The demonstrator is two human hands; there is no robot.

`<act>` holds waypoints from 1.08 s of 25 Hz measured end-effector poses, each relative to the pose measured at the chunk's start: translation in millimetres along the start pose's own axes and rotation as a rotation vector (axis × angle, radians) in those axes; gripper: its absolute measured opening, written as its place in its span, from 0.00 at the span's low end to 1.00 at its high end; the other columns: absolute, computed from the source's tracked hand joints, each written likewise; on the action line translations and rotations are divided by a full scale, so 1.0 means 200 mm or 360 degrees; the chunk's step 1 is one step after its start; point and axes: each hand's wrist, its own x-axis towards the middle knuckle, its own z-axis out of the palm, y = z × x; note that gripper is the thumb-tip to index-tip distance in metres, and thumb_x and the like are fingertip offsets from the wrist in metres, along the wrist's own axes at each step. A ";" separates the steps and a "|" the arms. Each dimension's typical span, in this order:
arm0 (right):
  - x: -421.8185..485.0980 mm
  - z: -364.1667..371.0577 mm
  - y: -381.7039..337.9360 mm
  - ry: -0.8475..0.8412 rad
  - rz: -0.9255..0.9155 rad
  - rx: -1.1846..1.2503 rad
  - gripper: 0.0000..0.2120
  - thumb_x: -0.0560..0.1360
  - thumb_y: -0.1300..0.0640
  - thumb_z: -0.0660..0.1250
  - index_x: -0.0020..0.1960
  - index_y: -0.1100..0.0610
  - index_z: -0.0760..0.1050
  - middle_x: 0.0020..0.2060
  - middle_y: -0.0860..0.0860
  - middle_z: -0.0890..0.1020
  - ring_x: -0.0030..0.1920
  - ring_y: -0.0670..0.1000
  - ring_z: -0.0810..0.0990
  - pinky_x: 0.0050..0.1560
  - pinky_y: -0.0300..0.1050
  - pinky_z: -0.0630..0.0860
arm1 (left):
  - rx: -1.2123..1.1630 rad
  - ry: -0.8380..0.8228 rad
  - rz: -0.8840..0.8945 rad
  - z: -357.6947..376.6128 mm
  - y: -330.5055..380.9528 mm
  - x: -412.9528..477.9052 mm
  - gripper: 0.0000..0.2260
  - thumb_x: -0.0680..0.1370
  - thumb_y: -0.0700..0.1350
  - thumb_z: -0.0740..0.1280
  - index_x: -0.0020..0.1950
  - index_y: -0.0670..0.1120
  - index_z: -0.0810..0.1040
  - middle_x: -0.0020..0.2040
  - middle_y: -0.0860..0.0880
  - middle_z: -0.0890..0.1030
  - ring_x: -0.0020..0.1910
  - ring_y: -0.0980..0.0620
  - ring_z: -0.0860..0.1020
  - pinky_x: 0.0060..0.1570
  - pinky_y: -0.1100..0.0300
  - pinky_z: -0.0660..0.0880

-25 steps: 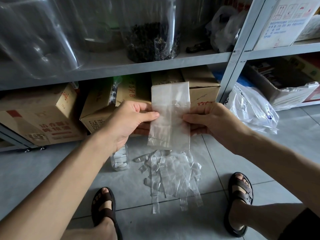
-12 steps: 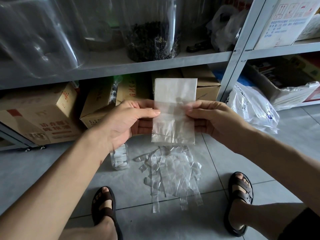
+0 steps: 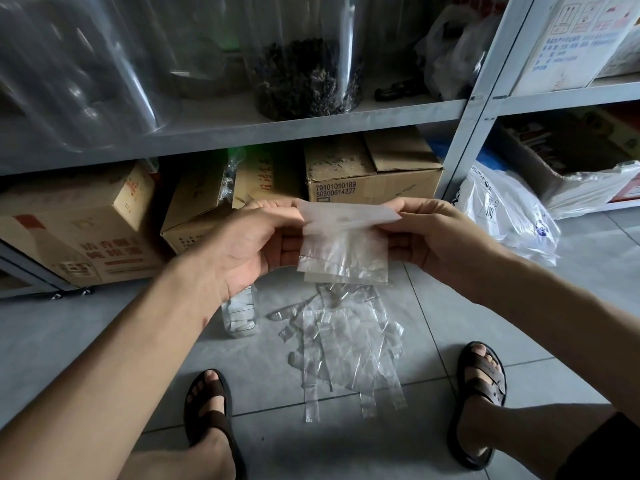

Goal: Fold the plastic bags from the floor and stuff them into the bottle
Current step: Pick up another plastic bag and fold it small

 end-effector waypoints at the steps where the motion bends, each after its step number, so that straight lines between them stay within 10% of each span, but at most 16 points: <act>1: 0.00 0.00 0.00 -0.0002 -0.0016 -0.0032 0.06 0.72 0.65 0.67 0.40 0.60 0.81 0.36 0.54 0.83 0.34 0.48 0.82 0.35 0.40 0.81 | -0.0011 -0.0001 -0.0032 0.00 0.00 0.00 0.10 0.77 0.36 0.60 0.49 0.41 0.82 0.39 0.45 0.84 0.32 0.53 0.82 0.32 0.60 0.80; 7: -0.02 0.02 0.00 0.0010 -0.0184 -0.0230 0.09 0.77 0.70 0.62 0.43 0.64 0.80 0.38 0.57 0.82 0.36 0.49 0.81 0.38 0.39 0.81 | 0.0013 -0.0155 -0.0224 0.00 0.01 0.00 0.15 0.77 0.49 0.64 0.58 0.41 0.80 0.49 0.42 0.83 0.39 0.49 0.83 0.34 0.56 0.83; 27: 0.00 0.03 0.06 0.0010 -0.0370 -0.0576 0.11 0.74 0.69 0.71 0.50 0.57 0.75 0.35 0.54 0.79 0.37 0.50 0.79 0.41 0.42 0.78 | 0.0324 0.0224 0.0097 0.07 -0.07 0.03 0.04 0.77 0.38 0.70 0.50 0.40 0.83 0.37 0.48 0.84 0.31 0.57 0.81 0.27 0.66 0.75</act>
